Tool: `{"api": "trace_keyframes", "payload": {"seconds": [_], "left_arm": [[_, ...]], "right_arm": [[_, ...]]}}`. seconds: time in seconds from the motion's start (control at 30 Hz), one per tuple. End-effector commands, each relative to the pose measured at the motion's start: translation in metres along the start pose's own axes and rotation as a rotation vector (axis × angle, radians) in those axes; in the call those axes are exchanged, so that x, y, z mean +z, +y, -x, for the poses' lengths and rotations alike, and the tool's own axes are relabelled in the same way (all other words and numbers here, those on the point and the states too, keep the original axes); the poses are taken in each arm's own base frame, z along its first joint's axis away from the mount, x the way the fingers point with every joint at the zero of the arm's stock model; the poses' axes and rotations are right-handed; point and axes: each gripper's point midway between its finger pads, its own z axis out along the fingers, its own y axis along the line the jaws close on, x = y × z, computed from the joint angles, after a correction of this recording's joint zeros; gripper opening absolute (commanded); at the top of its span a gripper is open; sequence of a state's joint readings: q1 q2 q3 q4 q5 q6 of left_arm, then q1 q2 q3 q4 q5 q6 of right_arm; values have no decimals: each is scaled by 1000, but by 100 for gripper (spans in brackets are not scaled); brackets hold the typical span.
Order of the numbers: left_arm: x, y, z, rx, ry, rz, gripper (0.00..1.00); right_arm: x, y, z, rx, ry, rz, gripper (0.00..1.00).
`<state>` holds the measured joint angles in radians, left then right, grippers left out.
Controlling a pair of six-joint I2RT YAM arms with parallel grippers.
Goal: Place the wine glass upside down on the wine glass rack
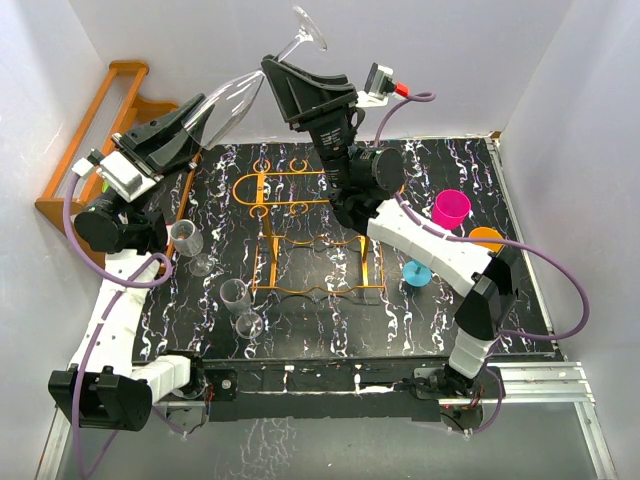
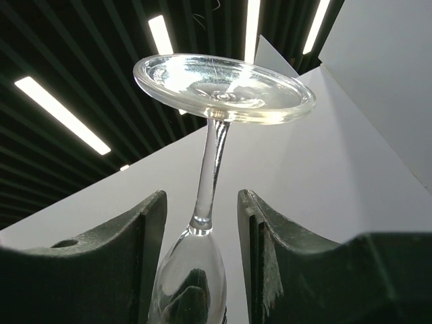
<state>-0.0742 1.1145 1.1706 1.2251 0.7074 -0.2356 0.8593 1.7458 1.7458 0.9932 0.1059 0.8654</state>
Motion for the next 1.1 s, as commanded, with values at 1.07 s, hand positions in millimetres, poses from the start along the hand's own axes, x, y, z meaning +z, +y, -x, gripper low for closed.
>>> {"api": "trace_keyframes", "payload": {"seconds": [1.07], "left_arm": [[12, -4, 13, 28, 27, -58, 19]], "right_arm": [[18, 33, 40, -162, -50, 44, 8]]}}
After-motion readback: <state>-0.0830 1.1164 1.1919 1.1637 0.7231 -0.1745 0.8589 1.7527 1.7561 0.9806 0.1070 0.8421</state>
